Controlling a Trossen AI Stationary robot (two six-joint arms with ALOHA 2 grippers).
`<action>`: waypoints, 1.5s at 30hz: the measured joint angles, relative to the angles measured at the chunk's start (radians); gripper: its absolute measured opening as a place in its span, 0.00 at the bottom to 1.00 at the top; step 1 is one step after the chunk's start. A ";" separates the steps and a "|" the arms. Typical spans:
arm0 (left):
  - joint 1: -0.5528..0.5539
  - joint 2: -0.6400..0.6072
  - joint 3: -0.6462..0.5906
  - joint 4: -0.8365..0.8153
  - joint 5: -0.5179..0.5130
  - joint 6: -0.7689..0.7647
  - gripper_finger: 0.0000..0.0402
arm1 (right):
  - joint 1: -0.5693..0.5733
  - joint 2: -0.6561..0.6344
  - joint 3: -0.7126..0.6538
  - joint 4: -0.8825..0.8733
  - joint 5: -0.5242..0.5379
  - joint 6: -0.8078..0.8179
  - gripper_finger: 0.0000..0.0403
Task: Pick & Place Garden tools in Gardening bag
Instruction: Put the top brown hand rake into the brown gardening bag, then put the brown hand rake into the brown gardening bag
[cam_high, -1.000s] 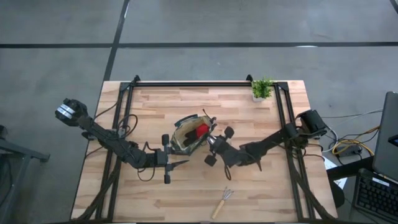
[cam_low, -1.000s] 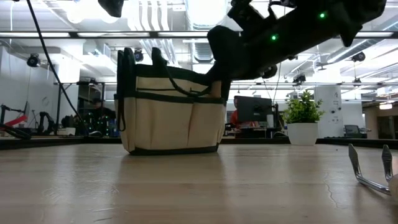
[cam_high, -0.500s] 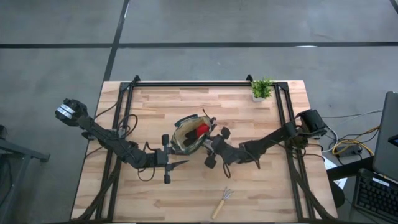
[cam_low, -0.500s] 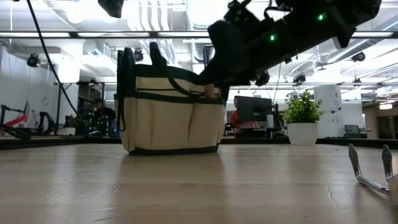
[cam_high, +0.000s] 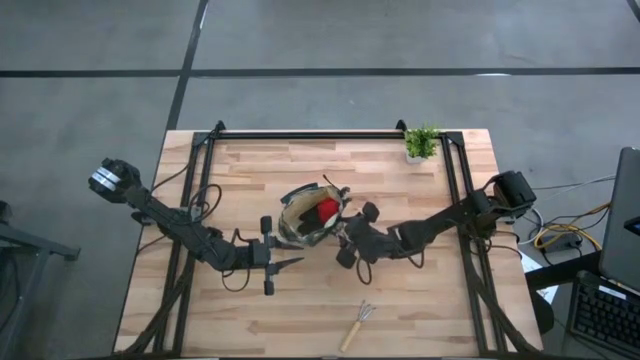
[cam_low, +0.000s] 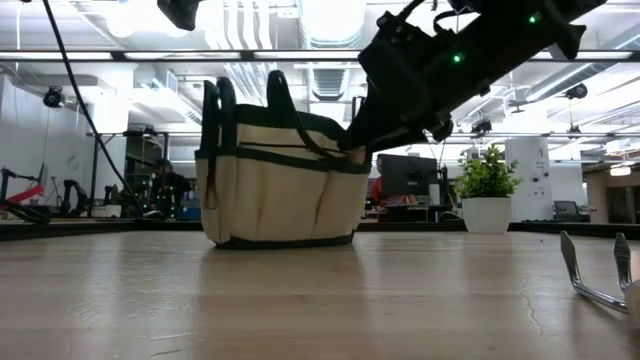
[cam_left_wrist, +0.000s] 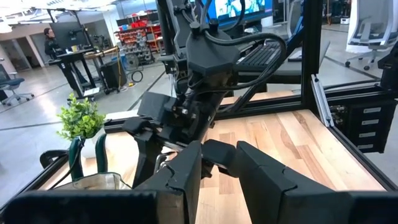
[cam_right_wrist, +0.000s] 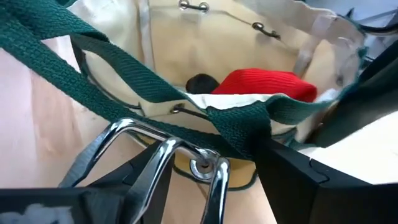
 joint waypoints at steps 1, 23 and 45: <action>0.001 0.000 0.000 0.000 0.000 0.000 0.26 | 0.000 -0.001 0.000 0.000 -0.013 -0.009 0.53; 0.007 0.000 0.000 -0.008 0.000 -0.005 0.26 | -0.011 -0.001 0.169 -0.157 -0.117 -0.122 0.53; 0.007 0.000 0.000 -0.014 0.000 -0.005 0.26 | -0.013 -0.001 0.291 -0.274 -0.118 -0.177 0.54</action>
